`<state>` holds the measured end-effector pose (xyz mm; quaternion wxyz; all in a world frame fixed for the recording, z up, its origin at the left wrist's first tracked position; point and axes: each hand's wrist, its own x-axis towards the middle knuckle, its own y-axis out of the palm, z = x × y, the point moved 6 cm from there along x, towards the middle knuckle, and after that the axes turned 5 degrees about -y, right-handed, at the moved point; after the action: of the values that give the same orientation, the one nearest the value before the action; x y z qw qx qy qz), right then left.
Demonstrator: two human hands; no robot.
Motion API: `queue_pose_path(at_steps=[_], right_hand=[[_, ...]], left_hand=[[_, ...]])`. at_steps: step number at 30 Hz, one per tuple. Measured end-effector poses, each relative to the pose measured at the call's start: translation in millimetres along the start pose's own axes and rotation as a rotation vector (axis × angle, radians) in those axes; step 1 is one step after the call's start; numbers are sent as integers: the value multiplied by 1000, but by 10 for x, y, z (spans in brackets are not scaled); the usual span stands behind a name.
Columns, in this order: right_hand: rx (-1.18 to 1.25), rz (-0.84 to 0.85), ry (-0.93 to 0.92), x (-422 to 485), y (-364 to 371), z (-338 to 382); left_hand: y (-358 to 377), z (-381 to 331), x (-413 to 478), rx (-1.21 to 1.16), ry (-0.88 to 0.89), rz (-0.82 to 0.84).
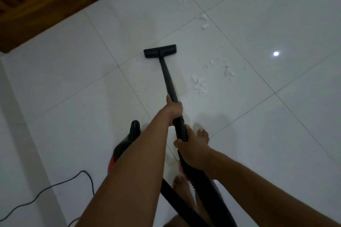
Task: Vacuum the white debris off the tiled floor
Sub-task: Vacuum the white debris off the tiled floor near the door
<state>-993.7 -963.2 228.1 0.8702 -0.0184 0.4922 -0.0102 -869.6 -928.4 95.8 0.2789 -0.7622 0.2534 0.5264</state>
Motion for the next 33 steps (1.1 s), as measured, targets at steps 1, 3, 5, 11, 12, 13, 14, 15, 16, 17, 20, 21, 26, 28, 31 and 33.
queue_pose_path(at_steps=[1,3,5,11,12,13,14,15,16,17,20,21,26,28,31,33], right_hand=[[-12,-10,-8,-9,89,-119],[-42,-6,-25,7,276,-386],[-26,-5,-36,-7,429,-618],[173,52,14,-202,753,-1163],[191,56,11,-239,785,-1219],[209,54,10,-269,814,-1284],[222,48,9,-292,840,-1353],[230,44,2,-316,869,-1418],[237,43,-9,-339,910,-1481],[243,42,-20,-366,954,-1538],[246,36,-38,-489,1077,-1704],[243,30,-41,-545,1113,-1761],[239,5,-61,-920,1322,-2107],[247,-10,-55,-1081,1408,-2252],[281,-17,-30,-1306,1538,-2440],[312,-30,-23,-1448,1623,-2552]], left_hand=[[18,120,-27,-5,3,4],[61,358,-57,-1,5,-4],[105,574,-88,11,3,-19],[282,1056,-239,16,22,-45],[314,1127,-255,14,27,-44],[346,1197,-270,12,30,-43],[374,1260,-283,11,32,-41],[397,1324,-300,13,34,-41],[418,1390,-319,16,38,-44],[435,1458,-342,20,43,-47],[497,1684,-408,41,51,-43],[518,1758,-433,44,51,-44],[690,2200,-682,55,40,-38],[777,2391,-797,62,31,-25],[886,2631,-982,87,24,-8],[943,2782,-1078,108,22,-4]])
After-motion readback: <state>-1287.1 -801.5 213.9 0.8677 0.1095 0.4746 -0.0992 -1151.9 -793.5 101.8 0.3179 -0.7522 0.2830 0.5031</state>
